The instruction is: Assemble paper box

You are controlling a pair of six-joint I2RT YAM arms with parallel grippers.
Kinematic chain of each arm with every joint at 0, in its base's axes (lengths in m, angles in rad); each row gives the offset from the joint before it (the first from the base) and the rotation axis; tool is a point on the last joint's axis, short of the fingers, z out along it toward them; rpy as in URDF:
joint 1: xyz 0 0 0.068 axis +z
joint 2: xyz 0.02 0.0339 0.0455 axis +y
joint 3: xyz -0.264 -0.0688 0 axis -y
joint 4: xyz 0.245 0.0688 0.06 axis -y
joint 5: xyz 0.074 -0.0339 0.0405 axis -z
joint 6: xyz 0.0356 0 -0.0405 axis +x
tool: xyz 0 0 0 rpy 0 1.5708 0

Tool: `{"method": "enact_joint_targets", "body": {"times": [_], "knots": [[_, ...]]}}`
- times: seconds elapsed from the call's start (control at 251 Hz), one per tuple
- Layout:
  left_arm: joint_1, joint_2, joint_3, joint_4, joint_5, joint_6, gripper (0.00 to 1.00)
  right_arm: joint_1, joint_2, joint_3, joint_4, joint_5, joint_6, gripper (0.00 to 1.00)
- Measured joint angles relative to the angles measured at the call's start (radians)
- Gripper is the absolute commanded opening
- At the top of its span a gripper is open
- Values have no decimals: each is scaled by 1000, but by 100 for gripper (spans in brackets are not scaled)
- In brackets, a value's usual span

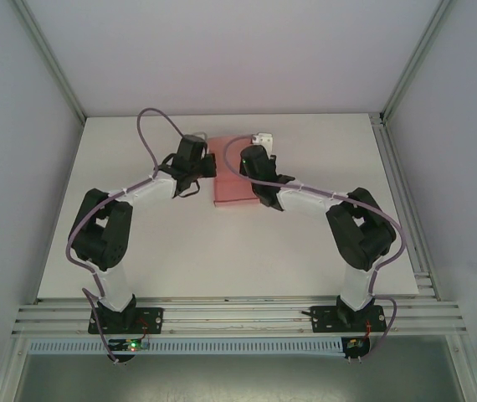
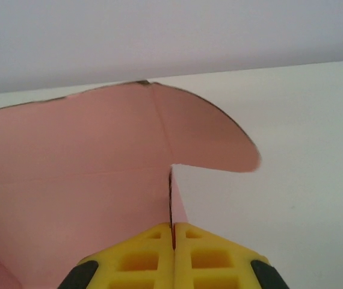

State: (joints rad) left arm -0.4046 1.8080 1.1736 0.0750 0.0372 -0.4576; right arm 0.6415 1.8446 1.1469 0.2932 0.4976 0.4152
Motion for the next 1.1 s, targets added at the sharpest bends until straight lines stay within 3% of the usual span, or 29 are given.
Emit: {"method": "enact_joint_targets", "body": {"times": [0.283, 0.403, 0.686, 0.75, 0.858, 0.918, 0.994, 1.034, 1.101], "knots": [[-21, -66, -284, 361, 39, 55, 0, 2, -33, -306, 398, -79, -84, 5], [-45, -98, -360, 446, 36, 93, 0, 9, -65, -382, 476, -89, -102, 5], [-58, -171, -461, 505, 60, 120, 20, 64, -106, -483, 571, -56, -140, 0], [-66, -197, -465, 480, 72, 120, 38, 70, -124, -506, 576, -50, -143, 0], [-81, -255, -470, 432, 92, 104, 43, 79, -151, -534, 588, -49, -153, 0], [-84, -294, -470, 393, 95, 96, 71, 87, -156, -544, 597, -46, -158, 0], [-87, -354, -471, 333, 91, 88, 83, 108, -156, -554, 613, -46, -170, 0], [-87, -386, -472, 296, 85, 83, 99, 121, -156, -558, 618, -45, -178, 0], [-87, -445, -475, 229, 67, 72, 100, 138, -156, -565, 628, -41, -187, 0]]}}
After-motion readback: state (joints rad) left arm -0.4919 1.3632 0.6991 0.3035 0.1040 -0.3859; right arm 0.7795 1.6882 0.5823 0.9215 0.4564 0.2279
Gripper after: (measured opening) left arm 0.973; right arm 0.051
